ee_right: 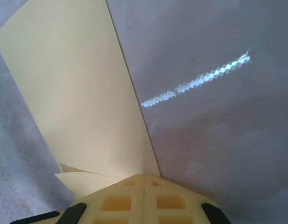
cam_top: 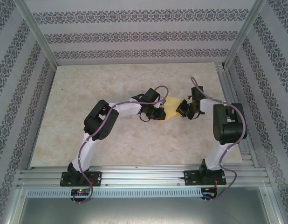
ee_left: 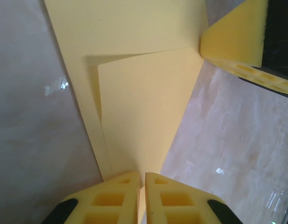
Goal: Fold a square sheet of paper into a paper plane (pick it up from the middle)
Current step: Third fold the triangle at the center of the table.
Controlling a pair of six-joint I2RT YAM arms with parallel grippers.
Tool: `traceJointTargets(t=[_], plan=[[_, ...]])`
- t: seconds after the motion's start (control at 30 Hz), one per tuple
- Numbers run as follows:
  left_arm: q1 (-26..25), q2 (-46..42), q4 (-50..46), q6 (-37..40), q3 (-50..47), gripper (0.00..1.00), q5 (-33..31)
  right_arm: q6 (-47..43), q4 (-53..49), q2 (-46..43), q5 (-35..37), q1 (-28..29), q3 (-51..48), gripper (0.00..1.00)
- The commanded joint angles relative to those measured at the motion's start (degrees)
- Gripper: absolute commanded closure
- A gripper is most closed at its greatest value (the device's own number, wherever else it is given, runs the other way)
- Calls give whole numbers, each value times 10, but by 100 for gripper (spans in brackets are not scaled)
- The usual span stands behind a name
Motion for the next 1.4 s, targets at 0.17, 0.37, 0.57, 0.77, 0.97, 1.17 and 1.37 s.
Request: traceJointTargets(t=[0.17,0.37,0.57,0.77,0.97,1.17,1.37], plan=[[-4,12,-21,12,13,86,2,4,8,-83,1,3,-17,93],[-4,11,-16,6,10,86,8,50,70,-124,-28,31,-76,94],[-3,7,-7,-1,7,87,11,76,110,-103,-30,62,-89,96],[0,3,-4,-3,3,87,12,115,179,-69,-57,73,-103,97],[2,-2,-1,-1,7,86,24,94,157,-25,-36,75,-87,98],[17,-32,23,-16,-1,81,40,71,157,-10,-44,69,-83,98],[41,-83,61,-35,-36,80,38,51,122,-54,-50,75,-65,97]])
